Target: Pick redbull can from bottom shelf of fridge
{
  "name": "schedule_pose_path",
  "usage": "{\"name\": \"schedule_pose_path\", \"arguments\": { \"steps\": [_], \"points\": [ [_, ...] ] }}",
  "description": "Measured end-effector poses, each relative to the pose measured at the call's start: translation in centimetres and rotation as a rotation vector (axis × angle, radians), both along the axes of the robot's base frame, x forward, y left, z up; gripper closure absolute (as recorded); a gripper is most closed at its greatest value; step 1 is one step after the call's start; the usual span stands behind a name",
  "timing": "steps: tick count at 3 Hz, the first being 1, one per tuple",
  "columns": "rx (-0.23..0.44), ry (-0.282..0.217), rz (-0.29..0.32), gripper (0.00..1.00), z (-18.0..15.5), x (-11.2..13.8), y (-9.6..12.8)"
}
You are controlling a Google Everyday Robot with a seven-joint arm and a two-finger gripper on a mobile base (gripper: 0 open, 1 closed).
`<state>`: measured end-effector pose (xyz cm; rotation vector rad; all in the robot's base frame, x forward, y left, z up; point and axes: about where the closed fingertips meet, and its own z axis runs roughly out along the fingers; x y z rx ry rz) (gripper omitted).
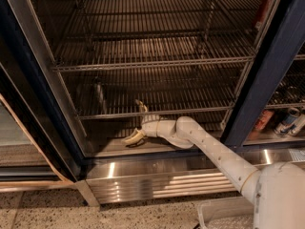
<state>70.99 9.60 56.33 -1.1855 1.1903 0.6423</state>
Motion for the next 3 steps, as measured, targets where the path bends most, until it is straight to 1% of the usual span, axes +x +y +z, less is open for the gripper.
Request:
{"name": "schedule_pose_path", "arguments": {
  "steps": [1, 3],
  "points": [
    [0.029, 0.035, -0.067, 0.0, 0.7, -0.8, -0.7],
    [0.042, 0.055, -0.196, 0.0, 2.0, -1.6, -1.4]
  ]
}}
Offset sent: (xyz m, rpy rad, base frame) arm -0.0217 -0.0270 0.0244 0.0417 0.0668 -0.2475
